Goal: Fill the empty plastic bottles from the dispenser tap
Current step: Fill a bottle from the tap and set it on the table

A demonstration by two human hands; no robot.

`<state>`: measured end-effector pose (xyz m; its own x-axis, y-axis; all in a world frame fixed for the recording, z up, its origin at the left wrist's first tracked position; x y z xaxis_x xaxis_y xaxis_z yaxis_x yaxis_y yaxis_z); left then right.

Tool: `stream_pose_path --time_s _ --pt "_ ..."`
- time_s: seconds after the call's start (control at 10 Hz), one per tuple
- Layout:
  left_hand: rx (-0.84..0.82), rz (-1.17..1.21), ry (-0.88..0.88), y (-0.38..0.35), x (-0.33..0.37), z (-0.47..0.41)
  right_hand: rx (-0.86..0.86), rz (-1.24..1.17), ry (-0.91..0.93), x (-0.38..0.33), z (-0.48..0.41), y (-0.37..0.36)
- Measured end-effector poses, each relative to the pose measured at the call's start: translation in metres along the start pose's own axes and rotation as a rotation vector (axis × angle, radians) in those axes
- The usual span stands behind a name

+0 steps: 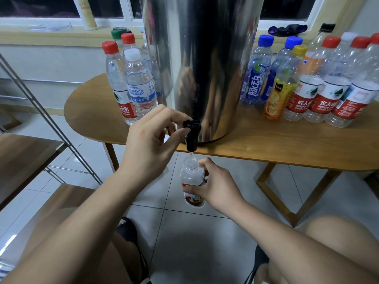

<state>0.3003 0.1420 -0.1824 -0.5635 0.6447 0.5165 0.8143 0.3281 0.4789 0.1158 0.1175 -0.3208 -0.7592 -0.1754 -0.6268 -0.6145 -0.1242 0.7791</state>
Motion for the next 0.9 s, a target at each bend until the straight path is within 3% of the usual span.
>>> stream_pose_path --time_s 0.9 --pt "0.005 0.0 -0.007 -0.0001 0.0002 -0.0001 0.005 0.004 -0.004 0.001 -0.0003 -0.0008"
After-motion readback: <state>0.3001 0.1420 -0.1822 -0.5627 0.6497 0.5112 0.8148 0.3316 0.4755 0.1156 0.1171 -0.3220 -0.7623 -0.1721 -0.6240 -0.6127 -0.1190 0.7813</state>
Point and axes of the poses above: each hand's wrist, its own z-axis away from the middle knuckle, its own y-axis out of the back of the hand, x = y × z, the point moved 2 cm from there along -z, towards the middle knuckle, and after that the axes turned 9 degrees about z, right-handed, at the moved point
